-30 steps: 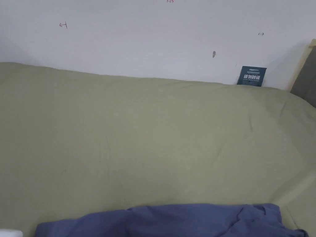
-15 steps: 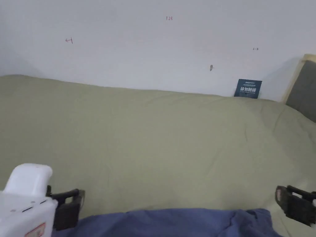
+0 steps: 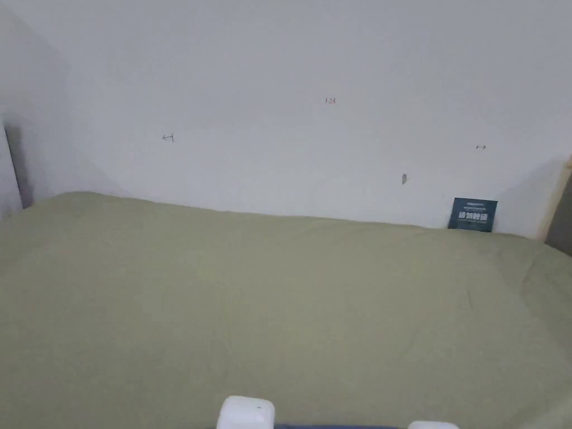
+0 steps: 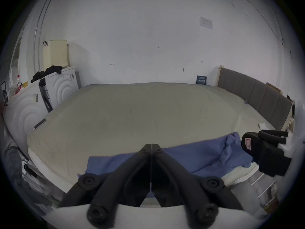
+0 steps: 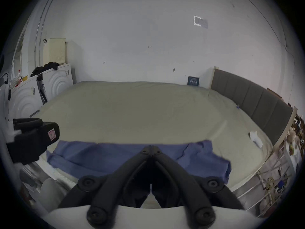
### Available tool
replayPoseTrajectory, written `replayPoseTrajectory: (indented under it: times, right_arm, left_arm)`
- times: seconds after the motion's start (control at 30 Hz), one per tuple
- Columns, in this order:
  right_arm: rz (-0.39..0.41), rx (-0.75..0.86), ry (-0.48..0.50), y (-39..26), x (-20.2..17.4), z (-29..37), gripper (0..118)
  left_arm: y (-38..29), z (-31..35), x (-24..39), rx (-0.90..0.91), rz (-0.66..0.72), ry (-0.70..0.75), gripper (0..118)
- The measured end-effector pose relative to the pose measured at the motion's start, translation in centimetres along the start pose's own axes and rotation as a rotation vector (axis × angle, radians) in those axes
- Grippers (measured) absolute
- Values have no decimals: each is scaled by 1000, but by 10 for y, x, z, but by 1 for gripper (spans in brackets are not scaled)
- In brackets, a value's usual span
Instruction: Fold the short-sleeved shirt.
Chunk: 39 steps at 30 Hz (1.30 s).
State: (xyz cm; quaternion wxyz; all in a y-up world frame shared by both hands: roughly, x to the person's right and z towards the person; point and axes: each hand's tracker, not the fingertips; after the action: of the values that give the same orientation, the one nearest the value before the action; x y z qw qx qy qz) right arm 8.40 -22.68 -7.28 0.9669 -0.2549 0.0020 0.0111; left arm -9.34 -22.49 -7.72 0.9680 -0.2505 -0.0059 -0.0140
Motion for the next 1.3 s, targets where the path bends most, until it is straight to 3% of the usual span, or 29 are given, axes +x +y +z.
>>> replayPoseTrajectory:
  times: [0.53, 0.77, 0.9, 1.0, 1.13, 1.23, 1.3]
  right_arm:
    - [15, -47, 42, -7, -9, -6, 1]
    - [15, -39, 63, 12, 5, -7, 1]
    - [28, -25, 23, 22, 16, -10, 1]
    - [-5, -38, 19, 27, 26, -15, 1]
    - [-8, -82, 42, 37, 35, -20, 1]
    - [-42, -63, 65, 45, 39, -17, 1]
    - [-46, -58, 84, 52, 40, -17, 1]
  left_arm:
    - [-21, -7, -39, -79, 45, 35, 0]
    - [-14, -26, -127, -100, 256, -53, 0]
    - [5, -22, -157, -82, 173, 159, 0]
    - [8, -39, -193, -202, 220, 61, 0]
    - [-11, -82, -239, -458, 455, -251, 10]
    - [-26, -104, -246, -507, 505, -178, 27]
    - [-38, -114, -249, -530, 572, -252, 50]
